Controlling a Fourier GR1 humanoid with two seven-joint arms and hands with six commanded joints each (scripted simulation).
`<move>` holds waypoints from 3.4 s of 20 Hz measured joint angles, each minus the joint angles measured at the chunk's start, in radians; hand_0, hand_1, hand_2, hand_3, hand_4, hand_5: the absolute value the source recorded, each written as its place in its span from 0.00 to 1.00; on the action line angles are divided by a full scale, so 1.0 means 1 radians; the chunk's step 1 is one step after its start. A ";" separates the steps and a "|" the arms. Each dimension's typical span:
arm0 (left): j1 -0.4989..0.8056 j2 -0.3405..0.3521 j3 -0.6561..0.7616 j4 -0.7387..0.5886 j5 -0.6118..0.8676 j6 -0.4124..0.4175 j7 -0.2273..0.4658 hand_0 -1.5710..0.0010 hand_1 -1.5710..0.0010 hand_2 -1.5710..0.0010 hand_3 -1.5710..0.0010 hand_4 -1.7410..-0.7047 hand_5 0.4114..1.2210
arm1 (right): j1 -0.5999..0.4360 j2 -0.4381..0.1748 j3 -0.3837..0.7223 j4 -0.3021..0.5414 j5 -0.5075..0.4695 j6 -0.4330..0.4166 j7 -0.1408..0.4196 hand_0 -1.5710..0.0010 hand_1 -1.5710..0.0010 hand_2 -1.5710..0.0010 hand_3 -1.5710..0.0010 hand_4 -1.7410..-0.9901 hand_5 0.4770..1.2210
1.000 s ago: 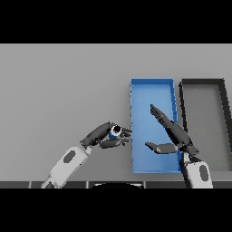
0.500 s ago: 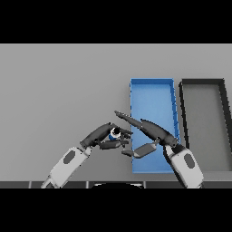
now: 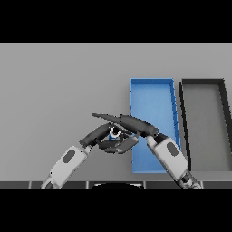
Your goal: Pick up the blue pipe and place it into the blue bin.
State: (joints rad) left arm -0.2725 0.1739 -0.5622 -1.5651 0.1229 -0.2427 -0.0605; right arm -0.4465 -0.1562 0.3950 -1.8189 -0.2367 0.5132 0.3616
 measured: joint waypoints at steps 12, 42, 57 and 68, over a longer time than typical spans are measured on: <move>0.015 -0.028 0.037 -0.011 -0.026 -0.009 0.013 0.08 0.09 0.14 0.11 0.03 1.00 | -0.077 0.047 0.041 0.089 -0.049 0.028 -0.072 0.07 0.07 0.07 0.10 0.39 0.78; -0.011 0.038 0.003 0.026 -0.146 -0.032 0.102 1.00 1.00 1.00 1.00 0.80 0.14 | -0.093 0.124 -0.069 0.003 -0.229 0.015 0.115 0.00 0.00 0.00 0.00 0.17 1.00; 0.010 0.062 0.006 -0.003 -0.140 -0.040 0.102 1.00 1.00 1.00 1.00 0.80 0.10 | -0.606 -0.134 -0.418 0.282 -0.442 -0.357 0.155 0.00 0.00 0.00 0.00 0.01 0.88; 0.021 0.070 0.015 -0.015 -0.116 -0.052 0.119 1.00 1.00 1.00 1.00 0.82 0.07 | -0.264 -0.159 -0.449 0.391 -0.274 -0.409 0.248 0.00 0.00 0.00 0.00 0.00 0.86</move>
State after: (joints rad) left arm -0.2515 0.2440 -0.5477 -1.5800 0.0067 -0.2943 0.0589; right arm -0.7106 -0.3147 -0.0538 -1.4276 -0.5107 0.1041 0.6098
